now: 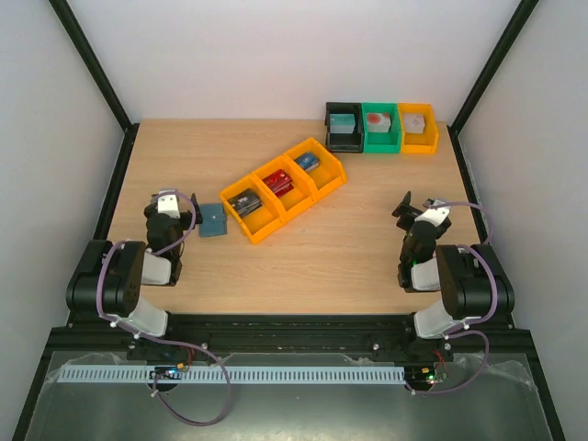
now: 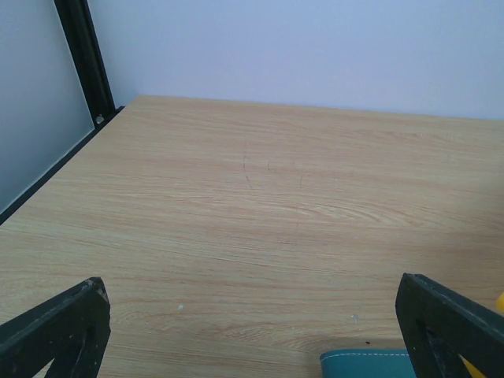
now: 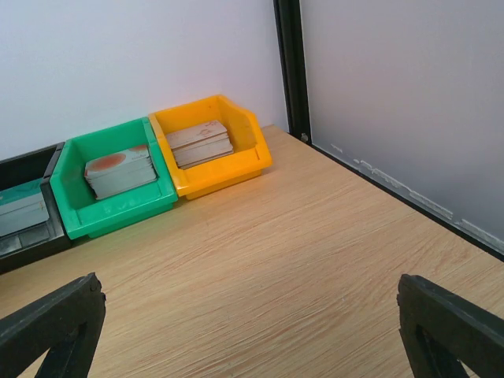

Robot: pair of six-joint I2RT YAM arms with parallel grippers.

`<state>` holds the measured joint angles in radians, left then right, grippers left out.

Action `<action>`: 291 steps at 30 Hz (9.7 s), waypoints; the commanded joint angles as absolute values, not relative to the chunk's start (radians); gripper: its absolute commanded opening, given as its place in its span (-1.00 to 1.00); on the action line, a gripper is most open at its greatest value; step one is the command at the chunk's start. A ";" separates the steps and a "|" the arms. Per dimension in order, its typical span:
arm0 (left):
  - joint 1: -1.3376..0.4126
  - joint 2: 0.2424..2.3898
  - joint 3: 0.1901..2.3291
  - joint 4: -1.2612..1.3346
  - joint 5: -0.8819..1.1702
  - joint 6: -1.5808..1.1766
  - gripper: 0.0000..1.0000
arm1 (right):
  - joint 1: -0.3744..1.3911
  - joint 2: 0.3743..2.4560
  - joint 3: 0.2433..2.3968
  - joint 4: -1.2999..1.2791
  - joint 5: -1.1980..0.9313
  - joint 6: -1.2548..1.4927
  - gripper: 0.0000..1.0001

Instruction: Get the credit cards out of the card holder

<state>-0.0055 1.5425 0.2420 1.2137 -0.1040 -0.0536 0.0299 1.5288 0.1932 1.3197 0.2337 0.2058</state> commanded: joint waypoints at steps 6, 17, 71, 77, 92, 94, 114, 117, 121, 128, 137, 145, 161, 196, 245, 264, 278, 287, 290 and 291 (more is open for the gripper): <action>-0.003 1.537 0.253 1.259 -0.087 -0.046 0.99 | 0.026 1.527 0.192 1.334 0.238 0.199 0.97; -0.002 1.137 0.332 0.865 -0.068 -0.117 0.99 | 0.026 1.527 0.192 1.333 0.238 0.198 0.97; 0.009 1.710 0.892 -0.389 0.305 -0.097 0.10 | 0.023 0.810 0.751 0.093 -0.217 0.325 0.97; 0.001 1.707 0.881 -0.381 0.329 -0.092 -0.66 | 0.023 0.815 0.762 0.055 -0.232 0.344 0.97; 0.132 1.299 0.805 -0.388 0.438 -0.107 -0.96 | 0.031 0.874 0.827 0.065 -0.510 0.481 0.97; 0.129 1.177 0.780 -0.360 0.443 -0.074 -0.96 | 0.044 0.881 0.844 0.079 -0.550 0.507 0.97; -0.126 0.664 0.902 0.040 0.823 -0.275 -0.96 | 0.708 1.281 1.199 0.324 -0.790 0.538 0.97; -0.149 0.656 0.891 0.061 0.840 -0.281 -0.96 | 0.744 1.333 1.243 0.375 -0.805 0.566 0.97; -0.177 0.652 0.880 0.066 0.852 -0.274 -0.96 | 0.784 1.380 1.279 0.436 -0.805 0.595 0.98; -0.199 0.647 0.863 0.051 0.868 -0.267 -0.96 | 0.794 1.431 1.318 0.490 -0.817 0.667 0.26; -0.201 0.634 0.835 0.067 0.887 -0.303 -0.30 | 0.794 1.394 1.334 0.398 -0.869 0.587 -0.97; -0.206 0.657 0.763 0.295 0.983 -0.472 -0.04 | 0.797 1.414 1.357 0.541 -1.081 0.752 -0.97; -0.280 0.649 0.751 0.206 0.735 -0.475 -0.95 | 0.820 1.385 1.429 0.148 -0.629 0.455 0.01; -0.262 0.640 0.746 0.117 0.506 -0.412 -0.95 | 1.230 1.670 1.681 -0.078 0.524 -0.202 -0.44; -0.242 0.669 0.825 0.034 0.439 -0.334 -0.95 | 1.097 1.597 1.893 -0.407 0.226 0.231 -0.17; -0.260 0.666 0.806 0.037 0.368 -0.339 -0.95 | 1.178 1.921 2.225 -0.786 0.318 0.277 -0.37; -0.293 0.659 0.806 0.041 0.367 -0.214 -0.95 | 1.136 2.029 2.289 -0.868 0.516 0.280 -0.59; -0.334 0.648 0.771 0.106 0.315 -0.077 -0.95 | 1.125 2.080 2.299 -0.854 0.352 0.329 -0.58; -0.346 0.644 0.755 0.145 0.290 -0.042 -0.95 | 1.101 2.092 2.301 -0.853 0.260 0.393 -0.65; -0.350 0.643 0.750 0.161 0.285 -0.030 -0.95 | 1.093 2.094 2.300 -0.854 0.250 0.407 -0.70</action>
